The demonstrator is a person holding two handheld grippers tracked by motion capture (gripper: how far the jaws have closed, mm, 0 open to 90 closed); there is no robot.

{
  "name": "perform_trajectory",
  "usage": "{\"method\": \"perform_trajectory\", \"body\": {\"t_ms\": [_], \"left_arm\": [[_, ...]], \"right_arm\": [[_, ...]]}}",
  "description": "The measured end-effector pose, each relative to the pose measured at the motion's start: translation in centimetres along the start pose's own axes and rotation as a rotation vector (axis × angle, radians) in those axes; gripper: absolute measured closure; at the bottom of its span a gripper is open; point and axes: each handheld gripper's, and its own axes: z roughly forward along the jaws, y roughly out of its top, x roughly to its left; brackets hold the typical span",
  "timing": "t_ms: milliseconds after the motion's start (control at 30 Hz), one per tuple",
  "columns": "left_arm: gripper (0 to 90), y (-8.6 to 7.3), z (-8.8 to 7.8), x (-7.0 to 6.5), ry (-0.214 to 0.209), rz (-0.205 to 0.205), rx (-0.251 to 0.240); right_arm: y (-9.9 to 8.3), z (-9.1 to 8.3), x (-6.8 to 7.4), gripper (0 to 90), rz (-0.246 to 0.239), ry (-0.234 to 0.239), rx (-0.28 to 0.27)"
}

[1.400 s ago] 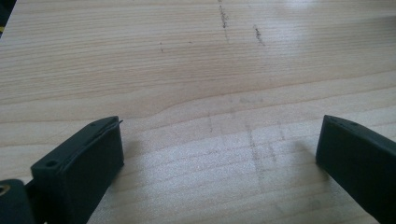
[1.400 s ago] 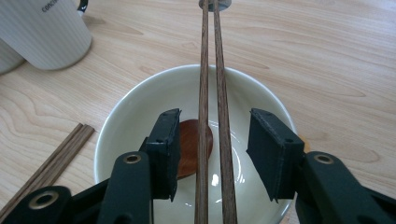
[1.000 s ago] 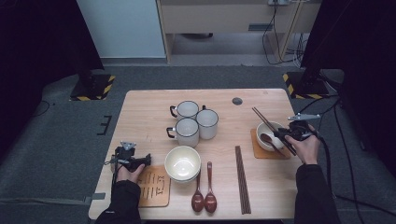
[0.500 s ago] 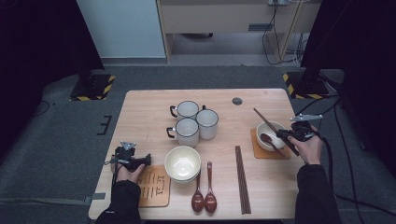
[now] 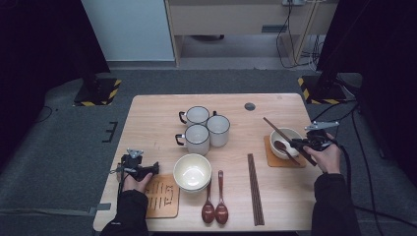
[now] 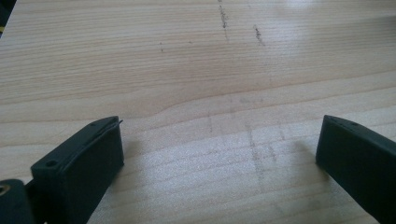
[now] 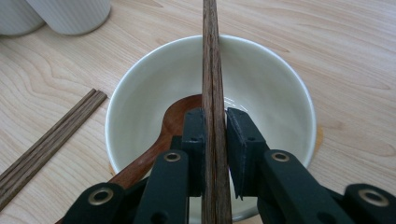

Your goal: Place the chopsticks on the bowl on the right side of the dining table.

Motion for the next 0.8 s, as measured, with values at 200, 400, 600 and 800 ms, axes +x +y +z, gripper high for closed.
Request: {"method": "perform_trajectory", "body": {"t_ms": [200, 400, 600, 800], "left_arm": [[0.0, 0.00, 0.00, 0.00, 0.000, 0.000, 0.000], [0.0, 0.00, 0.00, 0.00, 0.000, 0.000, 0.000], [0.0, 0.00, 0.01, -0.01, 0.000, -0.002, -0.002], [0.0, 0.00, 0.00, 0.00, 0.000, 0.000, 0.000]], "right_arm": [[-0.02, 0.00, 0.06, 78.1, -0.006, 0.003, 0.003], [-0.13, -0.26, 0.07, 78.2, -0.023, 0.003, 0.015], [-0.27, -0.41, 0.03, 77.8, -0.021, 0.011, 0.017], [-0.32, -0.66, -0.02, 69.9, -0.001, -0.002, 0.004]]}}
